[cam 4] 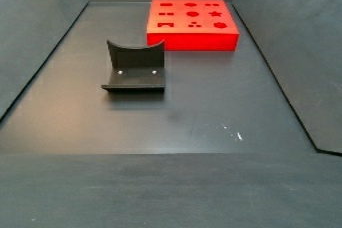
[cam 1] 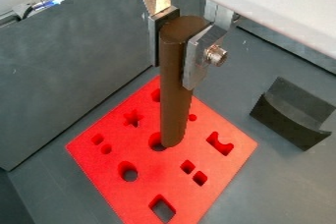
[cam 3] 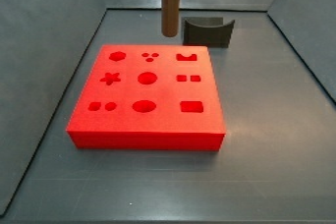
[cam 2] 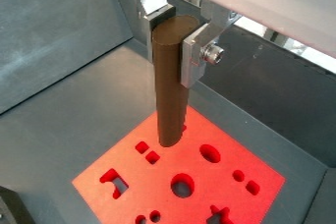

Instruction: Insert the oval object.

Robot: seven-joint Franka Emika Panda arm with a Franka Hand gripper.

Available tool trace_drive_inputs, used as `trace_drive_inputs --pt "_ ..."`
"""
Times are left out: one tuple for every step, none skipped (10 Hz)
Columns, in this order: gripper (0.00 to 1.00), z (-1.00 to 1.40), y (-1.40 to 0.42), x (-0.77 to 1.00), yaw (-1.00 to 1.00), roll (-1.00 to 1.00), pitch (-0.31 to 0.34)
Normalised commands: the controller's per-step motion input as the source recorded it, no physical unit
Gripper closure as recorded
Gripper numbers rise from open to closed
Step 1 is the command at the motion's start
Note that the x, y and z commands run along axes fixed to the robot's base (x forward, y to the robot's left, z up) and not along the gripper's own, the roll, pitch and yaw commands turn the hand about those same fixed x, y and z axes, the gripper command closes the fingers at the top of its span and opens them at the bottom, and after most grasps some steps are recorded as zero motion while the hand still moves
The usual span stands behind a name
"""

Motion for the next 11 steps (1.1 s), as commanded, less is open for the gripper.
trace_drive_inputs --pt "1.00 -0.02 0.00 0.00 -0.05 0.00 0.000" --pt "1.00 0.00 0.00 0.00 -0.07 0.00 0.000" --pt "1.00 0.00 0.00 -0.10 0.00 0.00 -0.014" --pt "1.00 0.00 0.00 -0.14 0.00 0.00 0.000" --pt "1.00 0.00 0.00 -0.04 -0.12 0.04 0.000" --pt "1.00 0.00 0.00 0.00 -0.21 0.05 0.000" --pt "1.00 0.00 0.00 0.00 -0.27 0.04 0.000" --pt "1.00 0.00 0.00 -0.04 -0.40 0.04 0.000" --pt "1.00 0.00 -0.01 -0.15 -0.66 0.06 0.000" --pt "1.00 0.00 -0.02 -0.16 -0.87 0.11 0.000" --pt "1.00 0.00 0.00 -0.09 -0.99 0.13 0.023"
